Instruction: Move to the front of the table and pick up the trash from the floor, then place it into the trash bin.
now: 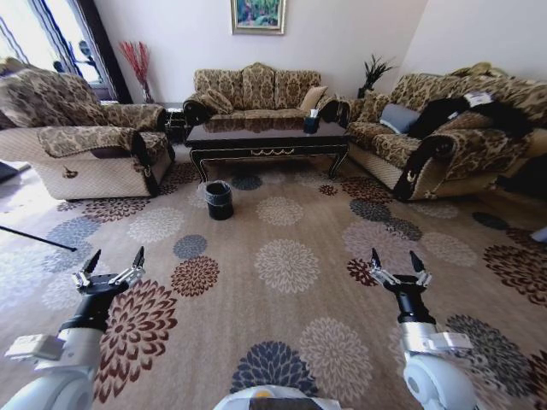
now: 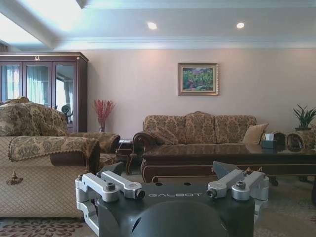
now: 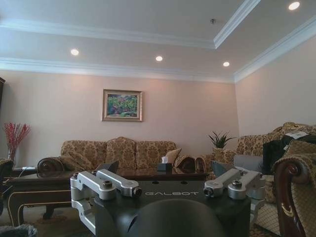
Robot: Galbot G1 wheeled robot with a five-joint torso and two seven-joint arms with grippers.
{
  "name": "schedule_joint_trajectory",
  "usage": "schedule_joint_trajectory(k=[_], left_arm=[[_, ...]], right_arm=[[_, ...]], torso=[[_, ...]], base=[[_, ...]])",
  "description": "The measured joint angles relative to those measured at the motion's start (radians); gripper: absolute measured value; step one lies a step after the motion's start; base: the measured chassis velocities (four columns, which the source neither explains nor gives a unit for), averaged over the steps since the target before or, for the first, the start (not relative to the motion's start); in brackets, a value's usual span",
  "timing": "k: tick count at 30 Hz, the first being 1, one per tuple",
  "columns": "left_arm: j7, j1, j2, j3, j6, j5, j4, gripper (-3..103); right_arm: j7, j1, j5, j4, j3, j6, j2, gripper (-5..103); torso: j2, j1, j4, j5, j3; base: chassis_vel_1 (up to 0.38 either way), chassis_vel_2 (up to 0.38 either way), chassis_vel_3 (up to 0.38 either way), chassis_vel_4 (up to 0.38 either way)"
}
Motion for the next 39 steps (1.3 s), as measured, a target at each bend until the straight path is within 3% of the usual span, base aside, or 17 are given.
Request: schedule_joint_trajectory(k=[39], left_arm=[[0.000,0.000,0.000,0.000,0.000,0.000,0.000,100]], right_arm=[[0.000,0.000,0.000,0.000,0.000,0.000,0.000,100]], torso=[[0.160,0.061,0.0000,0.0000,0.099]], base=[[0.000,0.000,0.000,0.000]])
